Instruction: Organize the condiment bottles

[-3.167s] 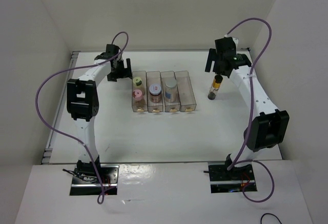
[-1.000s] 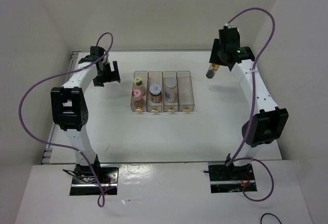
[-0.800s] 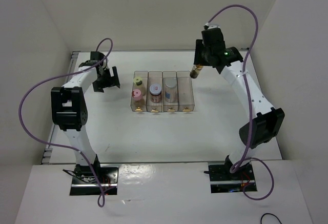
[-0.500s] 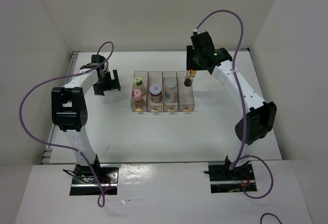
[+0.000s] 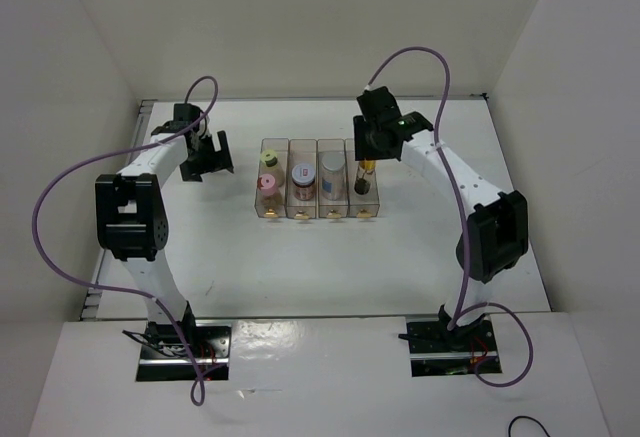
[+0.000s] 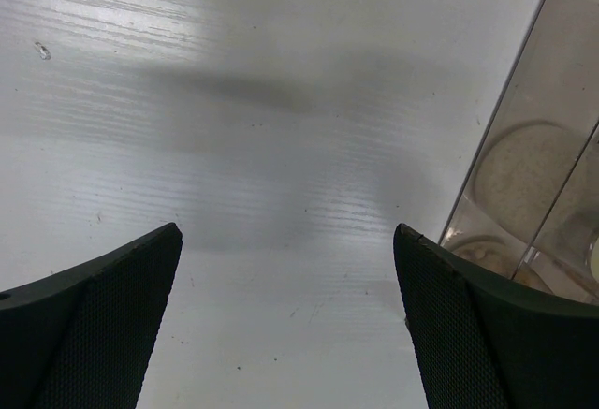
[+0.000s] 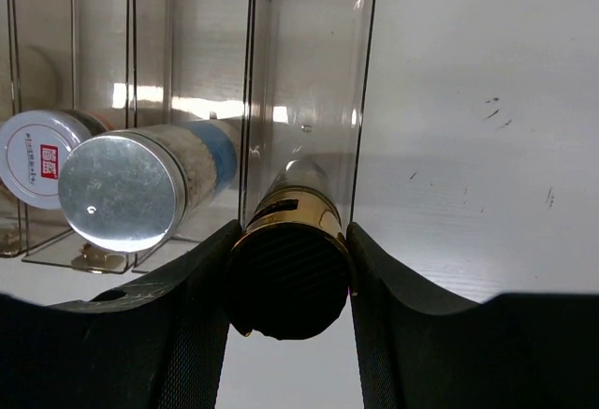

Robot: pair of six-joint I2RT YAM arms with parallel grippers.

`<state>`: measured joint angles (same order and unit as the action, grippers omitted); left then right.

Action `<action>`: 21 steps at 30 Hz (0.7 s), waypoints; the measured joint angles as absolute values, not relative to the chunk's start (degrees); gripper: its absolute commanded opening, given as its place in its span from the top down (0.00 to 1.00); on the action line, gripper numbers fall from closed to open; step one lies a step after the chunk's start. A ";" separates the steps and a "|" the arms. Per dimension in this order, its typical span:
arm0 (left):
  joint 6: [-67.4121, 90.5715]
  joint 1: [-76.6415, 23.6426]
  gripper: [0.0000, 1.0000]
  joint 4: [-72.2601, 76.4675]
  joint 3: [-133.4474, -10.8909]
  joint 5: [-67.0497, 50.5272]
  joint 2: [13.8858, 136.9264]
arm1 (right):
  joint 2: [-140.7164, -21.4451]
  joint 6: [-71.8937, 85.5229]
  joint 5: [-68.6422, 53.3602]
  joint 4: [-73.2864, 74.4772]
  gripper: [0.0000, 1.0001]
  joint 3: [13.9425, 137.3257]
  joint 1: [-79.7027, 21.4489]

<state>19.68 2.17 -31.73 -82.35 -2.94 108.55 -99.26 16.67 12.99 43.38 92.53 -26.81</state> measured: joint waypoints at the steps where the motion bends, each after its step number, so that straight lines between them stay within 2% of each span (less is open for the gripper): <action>1: 19.70 2.17 0.00 -31.70 -82.35 -2.94 108.55 | -99.53 16.82 12.99 43.16 1.00 92.12 -26.98; 10: 19.66 2.24 0.00 -31.73 -82.08 -3.11 108.47 | -100.49 17.61 13.67 39.27 1.00 88.36 -27.29; 14: 19.64 2.57 0.00 -31.77 -81.84 -3.14 108.33 | -100.88 18.15 14.46 38.59 0.89 87.57 -27.75; 17: 19.64 2.59 0.00 -31.81 -81.76 -3.14 108.22 | -100.92 18.20 14.57 38.30 0.76 87.57 -28.18; 21: 19.66 2.61 0.00 -31.81 -81.73 -3.14 108.20 | -100.92 18.63 14.81 38.04 0.73 87.57 -28.53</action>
<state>19.66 2.61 -31.81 -81.73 -3.14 108.20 -100.92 18.63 14.81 38.04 87.57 -28.53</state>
